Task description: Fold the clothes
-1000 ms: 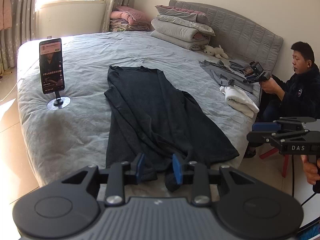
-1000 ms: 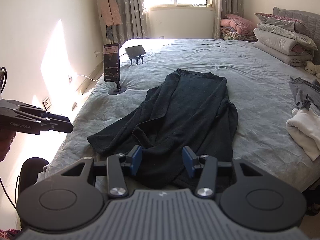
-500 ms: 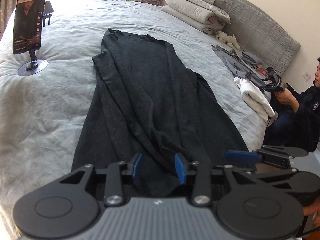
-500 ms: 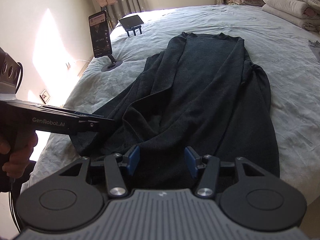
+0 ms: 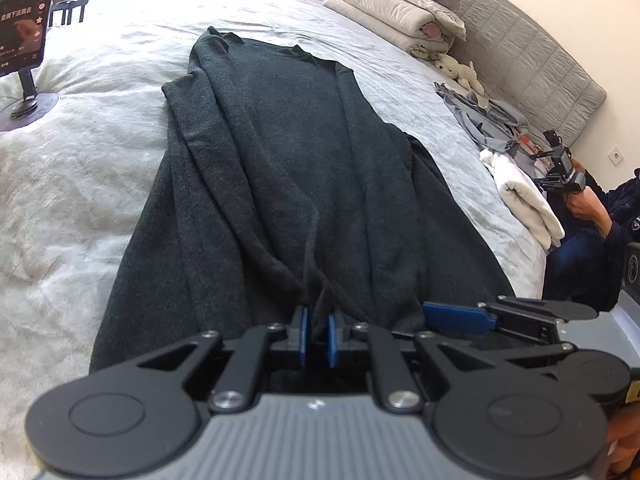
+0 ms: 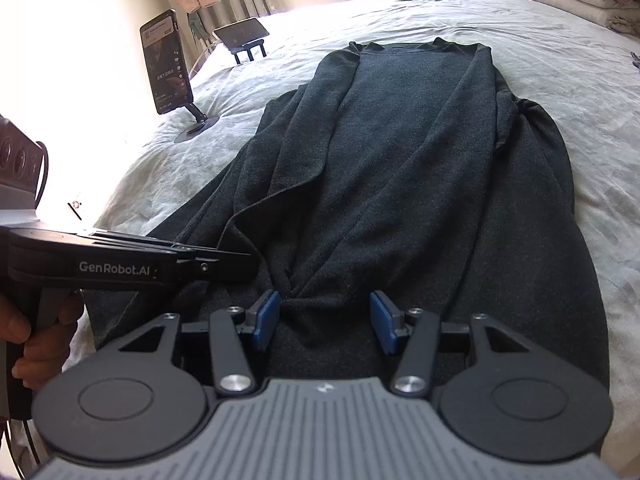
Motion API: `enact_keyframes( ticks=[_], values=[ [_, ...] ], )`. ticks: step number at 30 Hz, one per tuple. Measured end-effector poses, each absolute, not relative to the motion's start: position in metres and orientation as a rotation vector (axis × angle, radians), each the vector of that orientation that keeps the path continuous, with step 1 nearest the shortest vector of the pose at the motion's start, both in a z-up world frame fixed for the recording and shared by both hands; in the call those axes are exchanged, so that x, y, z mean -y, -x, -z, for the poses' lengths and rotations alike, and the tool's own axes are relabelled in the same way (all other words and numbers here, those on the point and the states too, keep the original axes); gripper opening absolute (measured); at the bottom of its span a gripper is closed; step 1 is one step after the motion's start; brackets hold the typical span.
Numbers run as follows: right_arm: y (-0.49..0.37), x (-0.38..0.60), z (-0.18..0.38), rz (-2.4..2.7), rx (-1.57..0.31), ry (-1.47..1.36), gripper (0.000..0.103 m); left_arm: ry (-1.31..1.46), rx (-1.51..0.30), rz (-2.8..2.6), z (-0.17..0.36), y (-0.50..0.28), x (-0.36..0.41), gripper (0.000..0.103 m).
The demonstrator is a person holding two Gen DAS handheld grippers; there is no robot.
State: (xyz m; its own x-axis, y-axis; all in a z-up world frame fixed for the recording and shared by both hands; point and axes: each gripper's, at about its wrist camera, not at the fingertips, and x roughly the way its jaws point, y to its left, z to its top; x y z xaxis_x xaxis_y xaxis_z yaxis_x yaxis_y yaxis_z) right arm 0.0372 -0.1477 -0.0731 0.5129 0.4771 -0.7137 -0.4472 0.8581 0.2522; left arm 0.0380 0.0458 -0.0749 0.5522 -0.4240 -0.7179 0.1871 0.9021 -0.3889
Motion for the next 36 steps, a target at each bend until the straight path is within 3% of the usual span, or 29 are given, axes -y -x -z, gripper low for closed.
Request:
enact_keyframes(
  ticks=[2,4,5,20,36],
  values=[
    [-0.037,0.146,0.073,-0.557,-0.859,-0.014,0.021,0.284,-0.909,0.368,0.072,-0.036,-0.049,0.007],
    [-0.038,0.149,0.069,-0.542,-0.85,0.0,0.009,0.28,-0.891,0.364,0.066,-0.034,-0.055,0.007],
    [-0.038,0.153,0.066,-0.54,-0.847,-0.005,0.007,0.272,-0.879,0.359,0.062,-0.033,-0.058,0.006],
    [-0.059,0.239,-0.005,-0.192,-0.615,0.172,0.006,-0.03,-0.625,-0.022,-0.01,-0.05,-0.145,0.006],
    [-0.176,0.319,-0.039,0.372,-0.39,0.563,0.006,-0.105,-0.619,-0.294,-0.005,-0.085,-0.202,0.006]
  ],
)
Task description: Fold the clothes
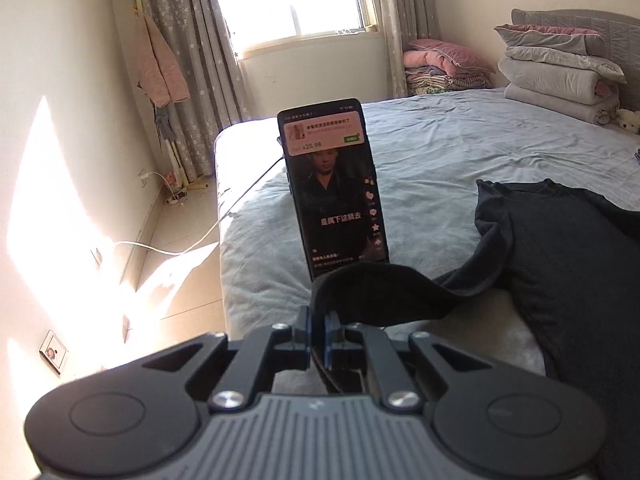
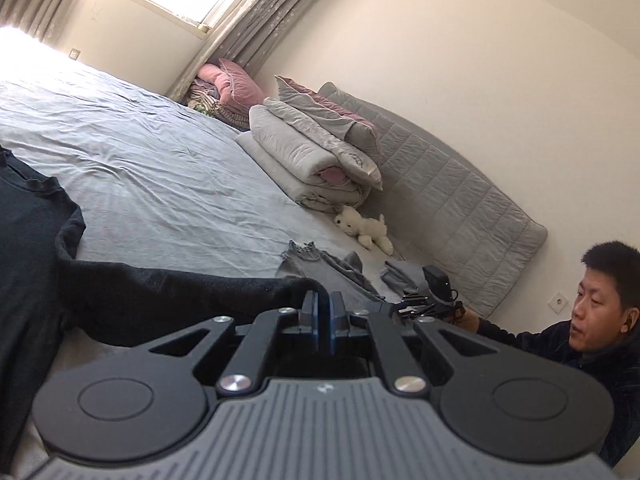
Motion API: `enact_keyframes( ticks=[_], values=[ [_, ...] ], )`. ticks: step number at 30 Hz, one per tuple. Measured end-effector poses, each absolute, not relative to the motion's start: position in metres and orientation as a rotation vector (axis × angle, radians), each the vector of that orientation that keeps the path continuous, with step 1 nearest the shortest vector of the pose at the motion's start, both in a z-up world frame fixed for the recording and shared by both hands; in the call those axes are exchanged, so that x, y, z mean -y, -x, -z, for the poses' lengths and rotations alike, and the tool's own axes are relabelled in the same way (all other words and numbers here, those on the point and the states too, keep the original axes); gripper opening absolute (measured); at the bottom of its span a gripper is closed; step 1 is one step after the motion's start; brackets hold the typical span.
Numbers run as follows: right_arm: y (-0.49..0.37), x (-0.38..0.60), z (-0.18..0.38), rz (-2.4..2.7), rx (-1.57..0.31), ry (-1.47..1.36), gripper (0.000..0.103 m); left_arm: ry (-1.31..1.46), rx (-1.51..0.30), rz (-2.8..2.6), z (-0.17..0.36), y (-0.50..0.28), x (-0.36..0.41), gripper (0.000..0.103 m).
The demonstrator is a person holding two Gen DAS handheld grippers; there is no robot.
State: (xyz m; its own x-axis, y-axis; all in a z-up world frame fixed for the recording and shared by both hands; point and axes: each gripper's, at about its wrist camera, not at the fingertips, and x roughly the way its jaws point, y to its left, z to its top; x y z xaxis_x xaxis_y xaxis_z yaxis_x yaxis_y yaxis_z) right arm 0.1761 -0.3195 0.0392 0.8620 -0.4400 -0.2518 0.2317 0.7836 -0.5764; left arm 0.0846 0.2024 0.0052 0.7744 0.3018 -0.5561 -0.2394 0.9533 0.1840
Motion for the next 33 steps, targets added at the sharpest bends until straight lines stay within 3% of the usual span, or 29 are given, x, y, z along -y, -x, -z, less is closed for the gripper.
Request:
enact_keyframes(
  ticks=[7,9,12,14,33],
  values=[
    [-0.205,0.339,-0.026,0.322,-0.504,0.432,0.01,-0.054,-0.659,-0.273,-0.002,-0.084,-0.202,0.009],
    [-0.199,0.33,-0.022,0.289,-0.523,0.407,0.011,-0.047,-0.662,-0.248,-0.005,-0.081,-0.199,0.017],
    [-0.183,0.313,-0.016,0.236,-0.542,0.403,0.021,-0.037,-0.665,-0.201,-0.011,-0.076,-0.19,0.031],
    [-0.175,0.306,-0.012,0.196,-0.554,0.39,0.037,-0.024,-0.669,-0.161,-0.013,-0.072,-0.183,0.033],
    [-0.104,0.278,0.027,-0.083,-0.742,0.13,0.037,0.11,-0.838,0.182,0.023,-0.049,-0.118,0.036]
  ],
)
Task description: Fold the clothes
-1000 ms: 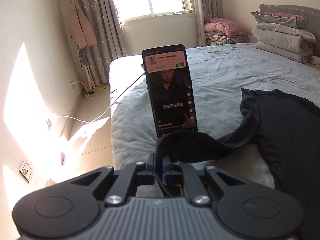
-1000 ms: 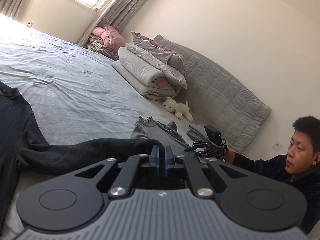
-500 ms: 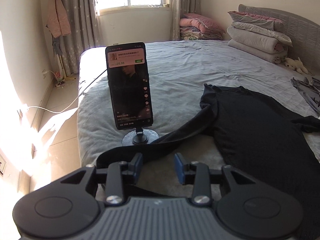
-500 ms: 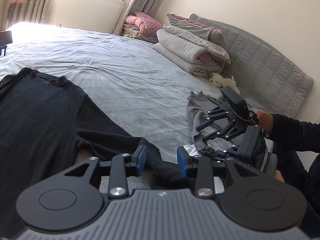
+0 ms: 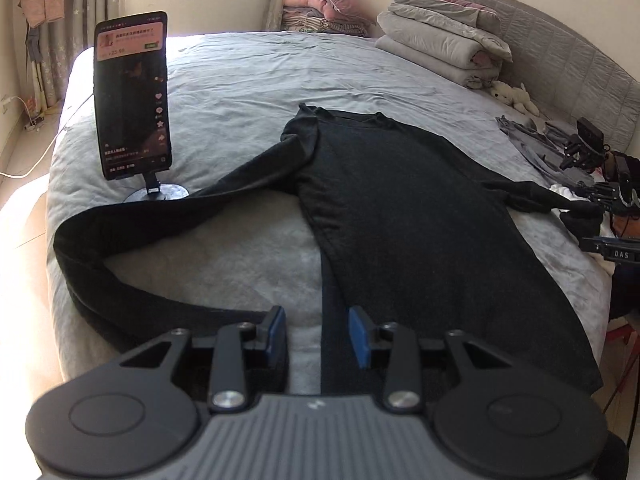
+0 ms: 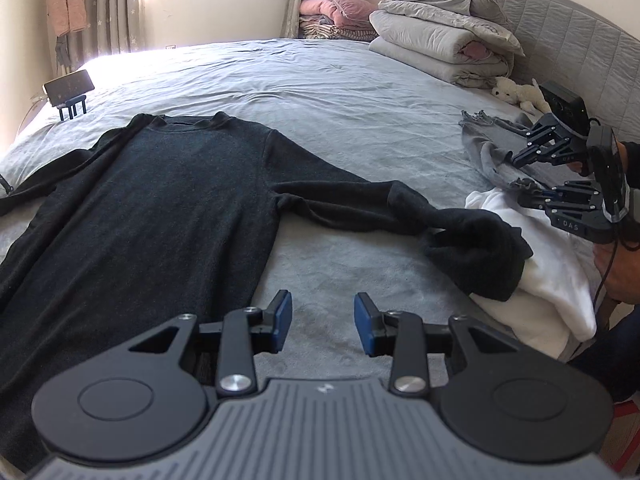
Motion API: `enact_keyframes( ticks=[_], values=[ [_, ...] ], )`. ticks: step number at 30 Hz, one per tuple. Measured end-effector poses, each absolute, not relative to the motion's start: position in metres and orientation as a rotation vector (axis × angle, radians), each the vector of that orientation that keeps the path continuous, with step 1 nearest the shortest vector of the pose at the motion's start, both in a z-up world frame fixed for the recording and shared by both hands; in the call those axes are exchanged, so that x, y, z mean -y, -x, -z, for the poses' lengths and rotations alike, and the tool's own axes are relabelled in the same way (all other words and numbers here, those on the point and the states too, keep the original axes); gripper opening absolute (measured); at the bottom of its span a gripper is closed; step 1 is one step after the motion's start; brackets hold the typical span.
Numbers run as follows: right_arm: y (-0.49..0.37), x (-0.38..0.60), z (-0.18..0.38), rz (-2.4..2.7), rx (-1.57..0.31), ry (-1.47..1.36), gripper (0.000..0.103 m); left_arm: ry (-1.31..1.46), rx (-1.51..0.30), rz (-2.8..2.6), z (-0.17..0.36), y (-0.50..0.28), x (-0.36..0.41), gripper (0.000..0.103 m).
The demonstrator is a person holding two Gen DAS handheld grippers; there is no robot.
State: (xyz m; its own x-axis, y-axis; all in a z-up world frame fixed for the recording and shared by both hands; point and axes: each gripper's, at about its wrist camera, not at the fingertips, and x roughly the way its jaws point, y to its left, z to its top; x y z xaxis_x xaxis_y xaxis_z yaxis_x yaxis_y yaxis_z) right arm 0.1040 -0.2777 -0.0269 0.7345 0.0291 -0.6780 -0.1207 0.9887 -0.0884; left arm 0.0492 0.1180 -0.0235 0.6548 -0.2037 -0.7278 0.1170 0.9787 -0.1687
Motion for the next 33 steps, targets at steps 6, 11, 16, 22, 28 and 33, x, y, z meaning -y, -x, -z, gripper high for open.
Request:
enact_keyframes(
  ticks=[6,11,16,22,28,33],
  values=[
    [-0.088,0.271,0.039,-0.137,-0.796,0.095,0.037,0.145,-0.885,0.243,0.037,-0.038,-0.103,0.036],
    [-0.078,0.272,0.047,-0.18,-0.842,0.037,0.037,0.152,-0.919,0.286,0.045,-0.028,-0.092,0.036],
    [-0.067,0.269,0.052,-0.239,-0.889,-0.002,0.037,0.146,-0.939,0.314,0.048,-0.019,-0.084,0.036],
    [-0.052,0.271,0.056,-0.3,-0.93,-0.055,0.037,0.151,-0.946,0.334,0.049,-0.008,-0.083,0.036],
    [-0.035,0.275,0.06,-0.321,-0.946,-0.108,0.039,0.166,-0.957,0.364,0.052,-0.002,-0.079,0.032],
    [-0.022,0.279,0.062,-0.333,-0.939,-0.146,0.04,0.172,-0.92,0.372,0.051,0.004,-0.079,0.003]
  ],
)
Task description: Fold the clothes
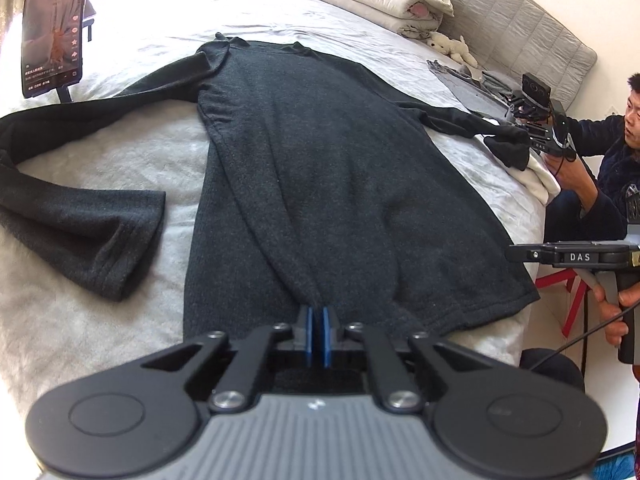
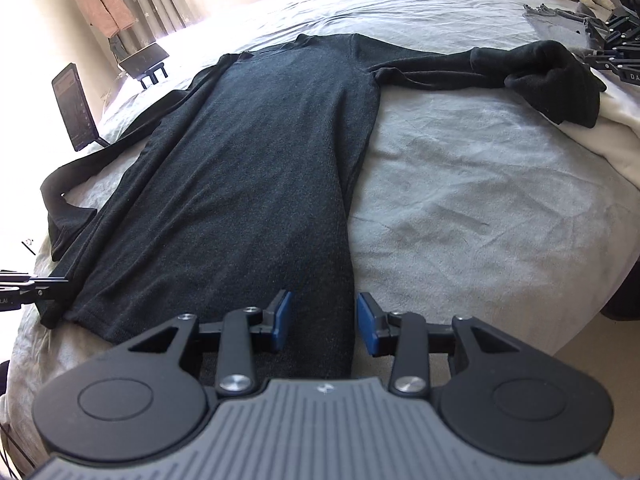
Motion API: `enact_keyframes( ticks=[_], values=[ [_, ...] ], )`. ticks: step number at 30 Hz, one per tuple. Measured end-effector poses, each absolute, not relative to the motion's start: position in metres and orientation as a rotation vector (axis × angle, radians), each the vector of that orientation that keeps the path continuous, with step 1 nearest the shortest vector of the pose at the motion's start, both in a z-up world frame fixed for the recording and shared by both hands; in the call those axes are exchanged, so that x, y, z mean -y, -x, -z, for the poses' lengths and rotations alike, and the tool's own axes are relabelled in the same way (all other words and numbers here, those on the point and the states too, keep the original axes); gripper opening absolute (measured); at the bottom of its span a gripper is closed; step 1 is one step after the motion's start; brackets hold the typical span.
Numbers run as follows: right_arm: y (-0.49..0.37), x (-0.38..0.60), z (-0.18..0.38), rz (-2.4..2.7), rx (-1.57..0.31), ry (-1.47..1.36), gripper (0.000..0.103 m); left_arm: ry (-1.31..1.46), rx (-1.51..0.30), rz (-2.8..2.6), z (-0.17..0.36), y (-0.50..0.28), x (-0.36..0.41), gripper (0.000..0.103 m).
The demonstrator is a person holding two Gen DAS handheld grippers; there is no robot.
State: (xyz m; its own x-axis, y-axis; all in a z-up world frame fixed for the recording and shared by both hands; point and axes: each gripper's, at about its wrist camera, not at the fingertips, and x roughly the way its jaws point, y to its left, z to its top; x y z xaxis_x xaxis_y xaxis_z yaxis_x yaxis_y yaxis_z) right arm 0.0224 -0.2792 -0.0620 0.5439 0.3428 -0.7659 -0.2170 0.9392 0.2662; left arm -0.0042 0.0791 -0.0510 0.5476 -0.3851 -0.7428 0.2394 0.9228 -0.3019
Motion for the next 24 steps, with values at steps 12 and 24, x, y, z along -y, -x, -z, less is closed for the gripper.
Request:
enact_keyframes(
  ticks=[12,24],
  values=[
    [-0.003,0.285,0.06,-0.317,-0.906,-0.181,0.042,0.366,-0.664,0.11,0.005,0.035,-0.192,0.003],
    [0.005,0.294,0.061,-0.277,-0.909,-0.237,0.042,0.57,-0.777,-0.001,0.071,0.028,-0.241,0.006]
  ],
)
